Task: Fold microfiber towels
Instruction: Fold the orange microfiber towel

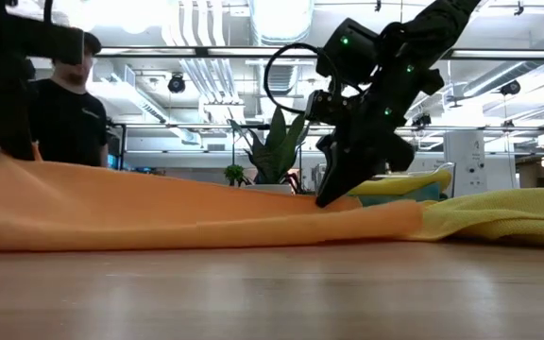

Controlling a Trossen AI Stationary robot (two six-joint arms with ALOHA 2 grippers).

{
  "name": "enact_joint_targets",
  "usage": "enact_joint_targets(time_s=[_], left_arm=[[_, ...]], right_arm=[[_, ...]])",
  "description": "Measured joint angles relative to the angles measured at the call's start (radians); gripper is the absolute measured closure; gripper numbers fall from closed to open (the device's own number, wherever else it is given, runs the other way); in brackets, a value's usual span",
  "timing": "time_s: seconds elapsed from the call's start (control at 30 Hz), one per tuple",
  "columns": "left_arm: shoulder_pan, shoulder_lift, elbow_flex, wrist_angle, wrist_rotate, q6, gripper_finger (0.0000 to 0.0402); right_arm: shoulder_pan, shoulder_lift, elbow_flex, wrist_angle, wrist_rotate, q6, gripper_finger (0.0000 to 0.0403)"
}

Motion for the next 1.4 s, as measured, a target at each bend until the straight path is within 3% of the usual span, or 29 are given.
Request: enact_joint_targets(time_s=[0.63, 0.83, 0.97, 1.23, 1.3, 1.4], left_arm=[[0.051, 0.001, -0.145, 0.097, -0.064, 0.003, 0.04], [0.051, 0.001, -0.152, 0.1, -0.065, 0.009, 0.0355], [0.051, 0.0, -0.155, 0.087, -0.056, 0.012, 0.0307], [0.051, -0.038, -0.126, 0.006, 0.089, 0.084, 0.024], [0.051, -0.063, -0.117, 0.069, 0.084, 0.115, 0.0239], [0.05, -0.089, -0.123, 0.324, 0.036, 0.276, 0.0247]], right_arm=[[-0.005, 0.006, 0.0, 0.027, 0.042, 0.013, 0.0382], [-0.01, 0.001, 0.0, 0.028, 0.134, 0.027, 0.0329], [-0.01, -0.025, 0.0, 0.025, 0.14, 0.028, 0.0293], [0.02, -0.112, 0.0, -0.029, 0.113, 0.116, 0.0266], [0.046, -0.121, 0.0, -0.023, 0.07, 0.158, 0.0272], [0.099, -0.122, 0.0, -0.018, 0.046, 0.198, 0.0288]])
